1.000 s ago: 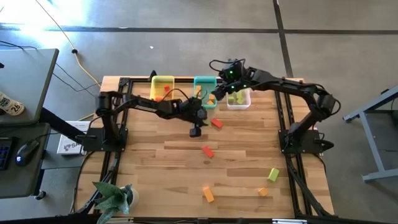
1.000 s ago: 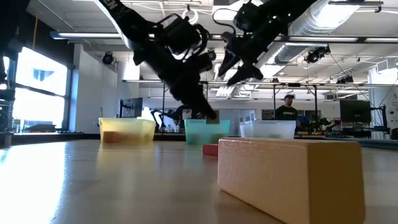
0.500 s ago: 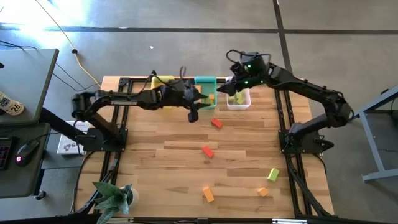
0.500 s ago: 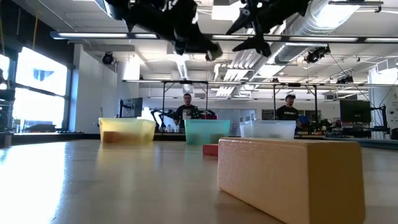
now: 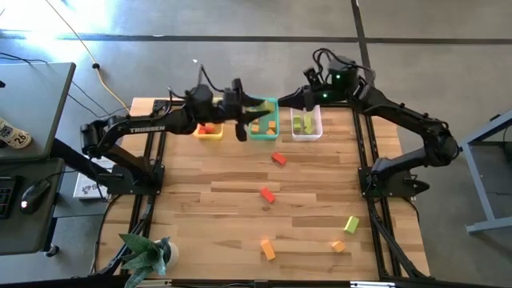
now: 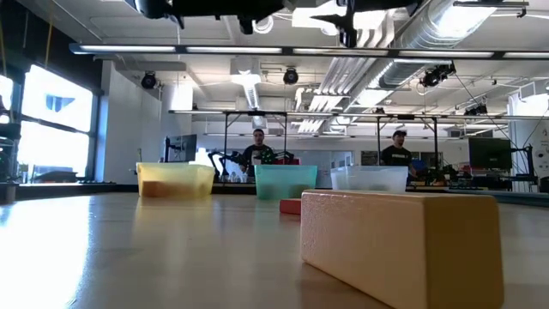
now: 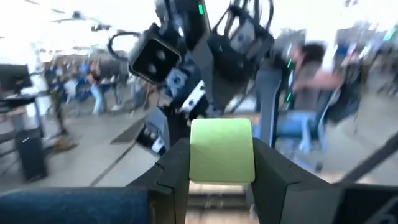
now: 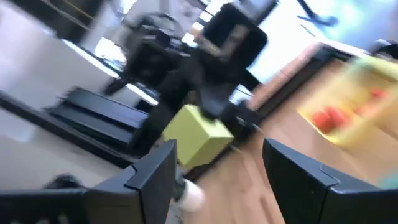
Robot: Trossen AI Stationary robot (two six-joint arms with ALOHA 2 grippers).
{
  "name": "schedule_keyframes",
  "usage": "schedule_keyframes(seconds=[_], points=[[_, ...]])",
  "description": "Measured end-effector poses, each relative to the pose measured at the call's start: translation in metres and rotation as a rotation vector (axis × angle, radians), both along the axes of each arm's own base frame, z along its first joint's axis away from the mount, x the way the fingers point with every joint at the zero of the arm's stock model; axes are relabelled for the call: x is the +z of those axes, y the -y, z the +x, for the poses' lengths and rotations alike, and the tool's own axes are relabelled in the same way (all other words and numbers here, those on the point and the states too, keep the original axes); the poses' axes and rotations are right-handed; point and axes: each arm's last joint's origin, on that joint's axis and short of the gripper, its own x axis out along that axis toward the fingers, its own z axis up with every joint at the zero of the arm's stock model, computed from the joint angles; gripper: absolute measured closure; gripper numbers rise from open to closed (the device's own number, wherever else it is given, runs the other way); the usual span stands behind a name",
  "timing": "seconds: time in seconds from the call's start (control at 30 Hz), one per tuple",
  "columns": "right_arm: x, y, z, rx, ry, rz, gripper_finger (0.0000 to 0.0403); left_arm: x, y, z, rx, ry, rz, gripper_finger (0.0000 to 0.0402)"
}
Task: Sort & place blocks by color
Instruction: Put the green block into the transparent bin
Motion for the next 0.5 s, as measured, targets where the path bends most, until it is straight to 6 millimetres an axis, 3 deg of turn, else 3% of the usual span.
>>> schedule_keyframes(seconds=[0.27,0.5], points=[[0.022,-0.001,0.001,0.036,0.188,0.037,0.0178,0.017,-0.018,-0.015,-0.03,0.179,-0.028,0.0301],[0.025,-0.002,0.003,-0.033,0.212,0.123,0.0178,0.02,-0.018,-0.017,-0.06,0.201,0.029,0.0301]])
